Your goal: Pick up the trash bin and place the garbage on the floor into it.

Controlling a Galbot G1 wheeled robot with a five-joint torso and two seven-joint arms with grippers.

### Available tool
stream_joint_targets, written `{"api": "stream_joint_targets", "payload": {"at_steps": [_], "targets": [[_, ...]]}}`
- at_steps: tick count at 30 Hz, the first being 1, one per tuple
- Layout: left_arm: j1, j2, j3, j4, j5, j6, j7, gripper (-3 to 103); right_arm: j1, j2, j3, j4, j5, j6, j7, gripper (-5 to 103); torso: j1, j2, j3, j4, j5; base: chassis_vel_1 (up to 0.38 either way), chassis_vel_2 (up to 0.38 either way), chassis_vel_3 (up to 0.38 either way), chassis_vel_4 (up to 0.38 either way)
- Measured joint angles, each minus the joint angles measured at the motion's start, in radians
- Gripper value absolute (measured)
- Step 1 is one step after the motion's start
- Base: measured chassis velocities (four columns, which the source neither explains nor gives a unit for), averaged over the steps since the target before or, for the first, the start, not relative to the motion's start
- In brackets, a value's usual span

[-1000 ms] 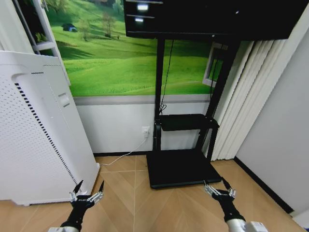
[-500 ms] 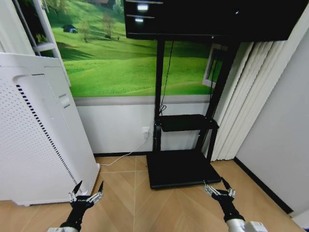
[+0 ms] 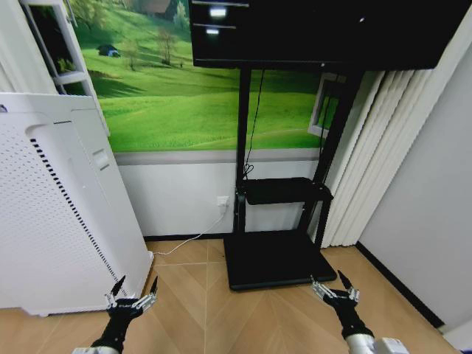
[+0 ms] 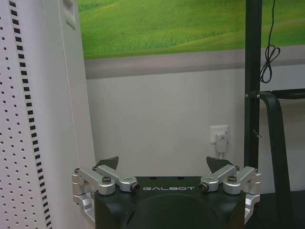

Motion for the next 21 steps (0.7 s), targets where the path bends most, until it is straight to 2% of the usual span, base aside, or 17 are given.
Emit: {"api": "stream_joint_targets", "payload": {"at_steps": [21], "targets": [[0.0, 0.0, 0.0, 0.0, 0.0, -0.001, 0.0, 100, 0.0, 0.0, 0.0, -0.001, 0.0, 0.001, 0.0, 100, 0.03, 0.086, 0.056, 0.0, 0.0, 0.0, 0.0, 0.0, 0.0]]}}
